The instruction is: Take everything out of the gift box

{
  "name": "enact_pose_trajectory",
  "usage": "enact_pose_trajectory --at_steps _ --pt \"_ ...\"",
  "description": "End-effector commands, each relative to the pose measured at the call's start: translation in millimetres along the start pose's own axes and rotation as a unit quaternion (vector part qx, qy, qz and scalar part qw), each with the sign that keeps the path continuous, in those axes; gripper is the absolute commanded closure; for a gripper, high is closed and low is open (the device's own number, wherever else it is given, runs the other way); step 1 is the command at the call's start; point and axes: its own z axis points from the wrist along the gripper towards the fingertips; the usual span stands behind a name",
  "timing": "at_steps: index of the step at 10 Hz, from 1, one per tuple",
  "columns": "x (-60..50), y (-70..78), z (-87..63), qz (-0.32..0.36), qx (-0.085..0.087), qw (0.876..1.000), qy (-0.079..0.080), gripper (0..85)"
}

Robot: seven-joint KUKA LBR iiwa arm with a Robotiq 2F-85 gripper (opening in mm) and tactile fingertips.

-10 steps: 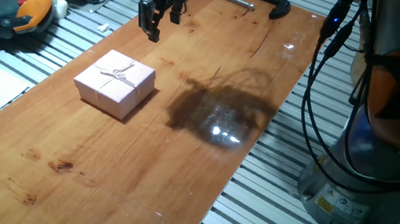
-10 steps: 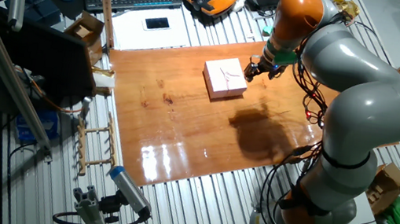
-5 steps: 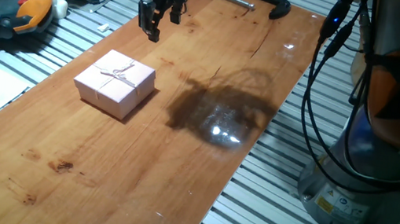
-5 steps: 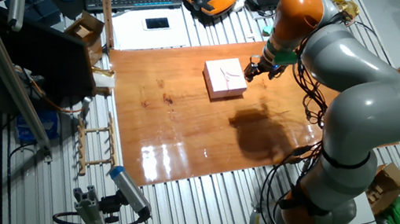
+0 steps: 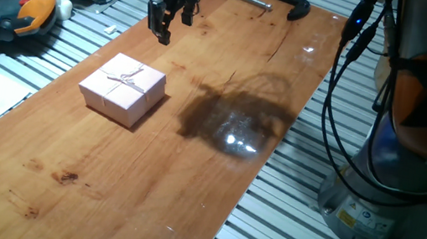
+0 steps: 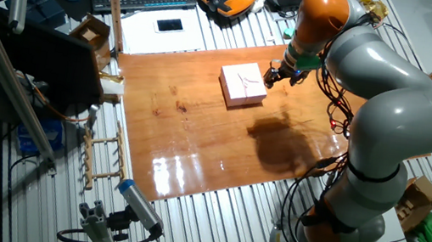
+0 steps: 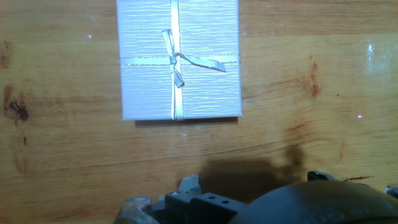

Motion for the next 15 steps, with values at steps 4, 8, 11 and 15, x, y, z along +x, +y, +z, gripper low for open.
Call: enact_pose_trajectory --at_steps 4,8,11,15 --pt "-1.2 -0.9 -4.4 0.001 0.001 1.0 0.011 84.0" --pt "-2.5 -1.8 -3.8 0.001 -0.001 1.0 0.009 84.0" --pt "-7.4 0.7 -0.5 0.003 -0.003 1.0 0.009 84.0" --pt "-33.0 15.9 14.8 0.008 -0.002 1.0 0.011 84.0"
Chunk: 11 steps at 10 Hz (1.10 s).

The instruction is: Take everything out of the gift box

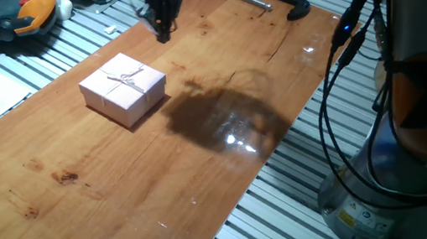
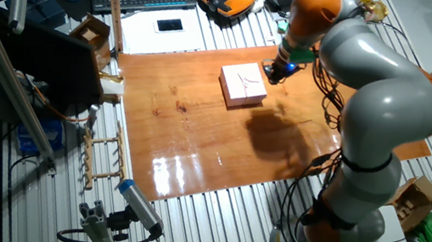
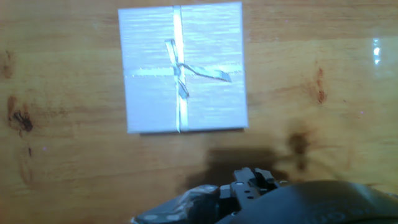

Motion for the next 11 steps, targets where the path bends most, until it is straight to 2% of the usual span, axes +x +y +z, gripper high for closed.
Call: enact_pose_trajectory --at_steps 1,5,6,8,11 --pt "-7.7 3.9 7.7 -0.001 -0.002 1.0 -0.002 84.0" --pt "-30.6 17.0 34.6 -0.011 0.003 1.0 -0.007 84.0" --pt "-34.1 18.4 39.6 -0.013 0.006 1.0 -0.007 84.0" --pt "-39.7 18.4 48.3 -0.013 -0.001 1.0 -0.007 84.0" --pt "-43.8 20.2 57.6 -0.012 -0.004 1.0 -0.009 84.0"
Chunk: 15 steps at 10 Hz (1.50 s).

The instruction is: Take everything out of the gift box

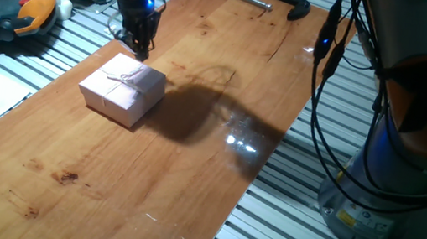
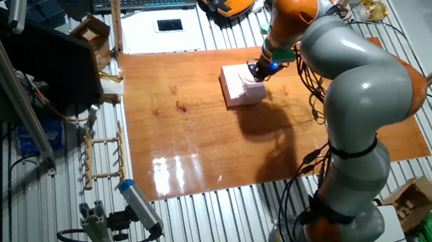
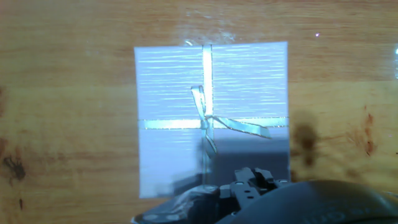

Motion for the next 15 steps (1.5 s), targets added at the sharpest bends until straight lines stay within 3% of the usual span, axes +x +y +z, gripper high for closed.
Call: enact_pose_trajectory --at_steps 1,7,11,15 --pt "-1.3 0.8 2.0 0.0 -0.002 1.0 0.0 84.0" --pt "-8.7 8.5 18.5 0.002 -0.008 1.0 -0.006 84.0" --pt "-3.5 18.1 17.0 -0.011 0.012 1.0 -0.011 84.0" --pt "8.2 34.2 29.2 0.006 0.012 1.0 -0.014 84.0"
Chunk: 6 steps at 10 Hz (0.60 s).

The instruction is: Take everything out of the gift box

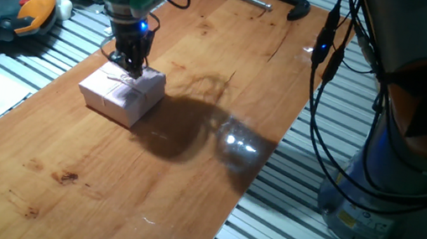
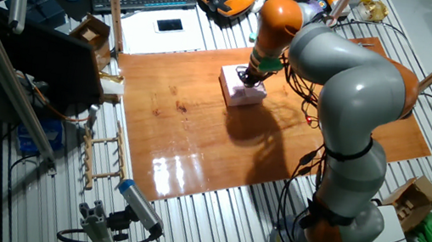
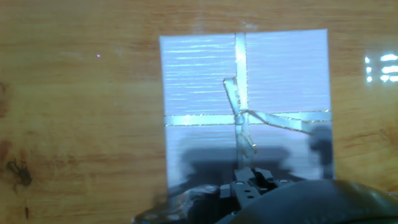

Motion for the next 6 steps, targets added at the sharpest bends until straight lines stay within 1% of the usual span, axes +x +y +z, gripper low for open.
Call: enact_pose_trajectory --at_steps 1,3,5,6 --pt "-0.8 -0.5 1.6 -0.002 -0.007 1.0 0.001 84.0" --pt "-4.7 -5.1 -0.2 -0.011 -0.011 1.0 0.004 84.0" --pt "-5.0 -5.1 1.0 -0.015 -0.013 1.0 0.001 84.0" --pt "-5.0 -5.1 1.0 -0.018 -0.002 1.0 0.003 84.0"
